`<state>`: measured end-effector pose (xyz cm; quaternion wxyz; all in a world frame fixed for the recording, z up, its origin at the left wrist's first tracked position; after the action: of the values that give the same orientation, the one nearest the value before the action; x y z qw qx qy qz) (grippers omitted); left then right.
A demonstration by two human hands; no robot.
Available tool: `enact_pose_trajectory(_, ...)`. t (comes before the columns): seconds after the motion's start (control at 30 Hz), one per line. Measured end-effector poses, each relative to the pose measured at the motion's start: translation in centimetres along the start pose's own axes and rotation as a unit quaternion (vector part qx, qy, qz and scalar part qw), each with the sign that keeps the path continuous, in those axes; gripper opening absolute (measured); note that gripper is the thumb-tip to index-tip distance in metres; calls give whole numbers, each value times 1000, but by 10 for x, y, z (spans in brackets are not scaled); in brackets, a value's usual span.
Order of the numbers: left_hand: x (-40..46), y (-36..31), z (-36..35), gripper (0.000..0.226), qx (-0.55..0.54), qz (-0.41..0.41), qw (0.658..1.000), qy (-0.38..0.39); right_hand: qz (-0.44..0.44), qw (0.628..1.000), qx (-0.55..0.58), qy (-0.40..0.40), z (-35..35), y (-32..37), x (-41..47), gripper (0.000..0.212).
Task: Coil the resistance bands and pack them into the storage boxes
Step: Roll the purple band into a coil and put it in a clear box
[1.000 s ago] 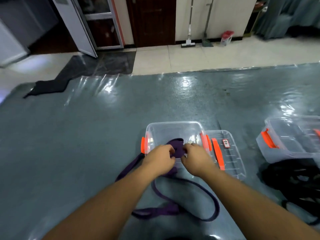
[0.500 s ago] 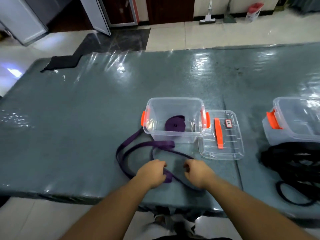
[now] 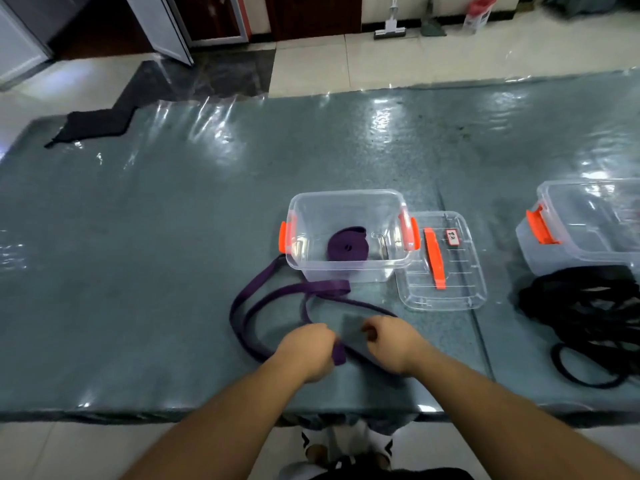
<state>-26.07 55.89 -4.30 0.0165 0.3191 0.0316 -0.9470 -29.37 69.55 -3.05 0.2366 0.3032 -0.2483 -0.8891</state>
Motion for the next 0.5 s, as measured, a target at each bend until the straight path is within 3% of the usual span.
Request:
enact_pose_trajectory(0.17, -19, 2, 81, 14, -75, -58, 994, -47, 58, 993, 90, -39, 24, 40, 4, 54)
enact_pose_trajectory(0.33, -53, 3, 163, 13, -134, -89, 983, -89, 101, 983, 109, -107, 70, 71, 4, 27)
enact_pose_trajectory(0.5, -102, 5, 239, 25, -187, -114, 967, -129, 169, 941, 241, -166, 125, 107, -18, 28)
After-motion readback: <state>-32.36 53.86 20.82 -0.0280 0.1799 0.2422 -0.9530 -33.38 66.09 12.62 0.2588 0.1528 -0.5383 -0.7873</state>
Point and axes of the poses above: each hand's wrist, its own x-axis towards the middle knuckle, its own z-axis out of the back of the hand, y = z × x, the point moved 10 cm from there along x, towards the middle knuckle, and after that the axes turned 14 degrees about z, right-handed, at the moved point
